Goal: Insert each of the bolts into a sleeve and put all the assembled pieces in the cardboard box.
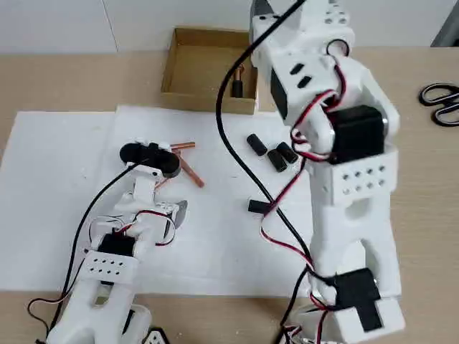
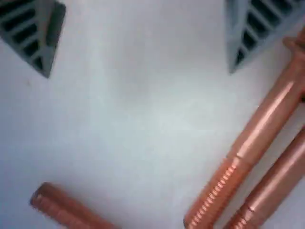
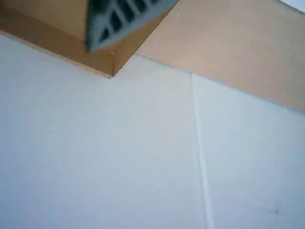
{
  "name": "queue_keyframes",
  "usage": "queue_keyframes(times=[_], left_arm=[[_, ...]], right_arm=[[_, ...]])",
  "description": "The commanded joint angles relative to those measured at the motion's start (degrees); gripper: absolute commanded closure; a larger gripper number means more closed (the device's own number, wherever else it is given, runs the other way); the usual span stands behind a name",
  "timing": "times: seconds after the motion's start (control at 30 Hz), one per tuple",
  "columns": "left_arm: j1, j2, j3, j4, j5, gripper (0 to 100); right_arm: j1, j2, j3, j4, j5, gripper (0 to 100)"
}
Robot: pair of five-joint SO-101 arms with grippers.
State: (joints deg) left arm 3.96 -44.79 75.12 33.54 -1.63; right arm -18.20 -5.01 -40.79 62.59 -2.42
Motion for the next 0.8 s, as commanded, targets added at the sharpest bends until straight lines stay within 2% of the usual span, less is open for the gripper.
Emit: queue_keyframes(times=[0.0, 0.77], left_arm=[[0.53, -0.70, 0.04, -1.58, 0.09, 77], [0.53, -0.70, 0.04, -1.58, 0.09, 77]], right_arm=[[-0.04, -3.65, -3.16, 0.22, -0.09, 76.0], [-0.04, -8.31, -2.90, 2.42, -0.26, 76.0]])
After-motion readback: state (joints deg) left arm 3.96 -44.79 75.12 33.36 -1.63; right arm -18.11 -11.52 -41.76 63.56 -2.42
